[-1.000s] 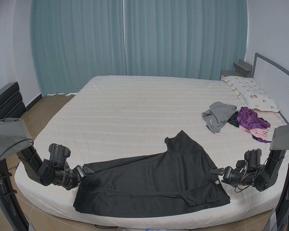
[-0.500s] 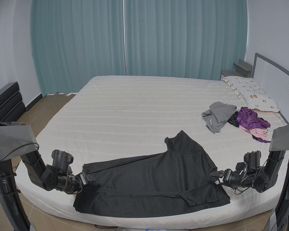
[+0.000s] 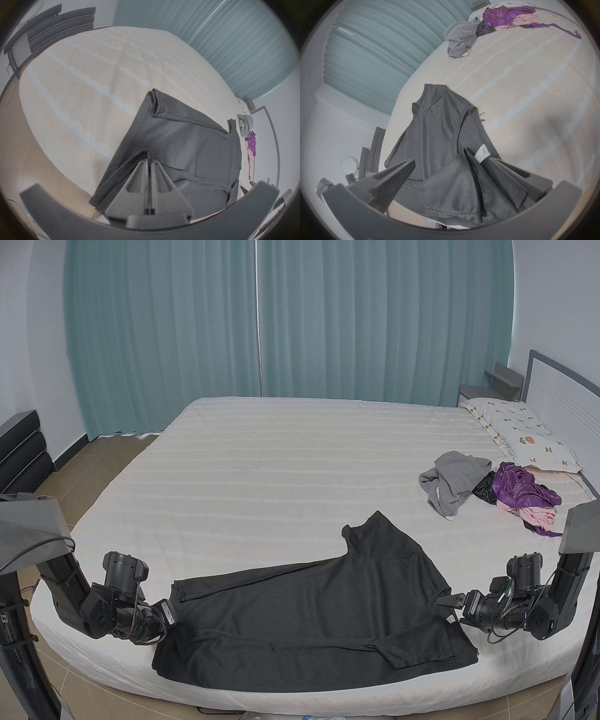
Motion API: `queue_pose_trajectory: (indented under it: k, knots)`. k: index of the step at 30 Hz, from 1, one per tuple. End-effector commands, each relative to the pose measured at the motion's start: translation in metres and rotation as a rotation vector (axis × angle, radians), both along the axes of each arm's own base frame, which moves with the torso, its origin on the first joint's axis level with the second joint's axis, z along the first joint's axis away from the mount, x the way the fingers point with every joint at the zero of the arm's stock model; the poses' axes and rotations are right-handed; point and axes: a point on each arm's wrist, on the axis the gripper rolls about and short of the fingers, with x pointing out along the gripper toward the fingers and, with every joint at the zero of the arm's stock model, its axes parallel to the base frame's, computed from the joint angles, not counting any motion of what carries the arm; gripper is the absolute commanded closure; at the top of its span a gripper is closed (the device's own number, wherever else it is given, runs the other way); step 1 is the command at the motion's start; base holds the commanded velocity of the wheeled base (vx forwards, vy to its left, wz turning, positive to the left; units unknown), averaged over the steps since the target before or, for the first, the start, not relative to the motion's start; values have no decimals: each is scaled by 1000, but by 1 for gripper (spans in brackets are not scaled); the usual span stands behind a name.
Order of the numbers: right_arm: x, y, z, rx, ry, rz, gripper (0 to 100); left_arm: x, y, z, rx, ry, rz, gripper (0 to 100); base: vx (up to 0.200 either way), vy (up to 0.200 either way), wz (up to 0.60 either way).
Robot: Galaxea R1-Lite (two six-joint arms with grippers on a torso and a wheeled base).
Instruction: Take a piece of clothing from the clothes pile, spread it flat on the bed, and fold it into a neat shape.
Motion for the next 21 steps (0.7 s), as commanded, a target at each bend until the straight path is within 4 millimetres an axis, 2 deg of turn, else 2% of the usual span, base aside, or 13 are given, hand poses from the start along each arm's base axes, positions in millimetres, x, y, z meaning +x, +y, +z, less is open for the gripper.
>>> queue_pose_trajectory:
  k: [1, 6, 15, 21]
  knots:
    - [2, 1, 1, -3, -10, 8, 0, -7, 1, 12, -1, -28, 5, 100, 0, 0, 0]
    - [8, 1, -1, -29, -33, 34, 0, -16, 3, 11, 4, -10, 6, 100, 0, 0, 0]
    - [29, 2, -11, -89, -63, 93, 0, -18, 4, 13, 1, -17, 13, 100, 0, 0, 0]
    - [32, 5, -15, -159, -40, 184, 0, -19, 4, 14, 1, -16, 15, 100, 0, 0, 0]
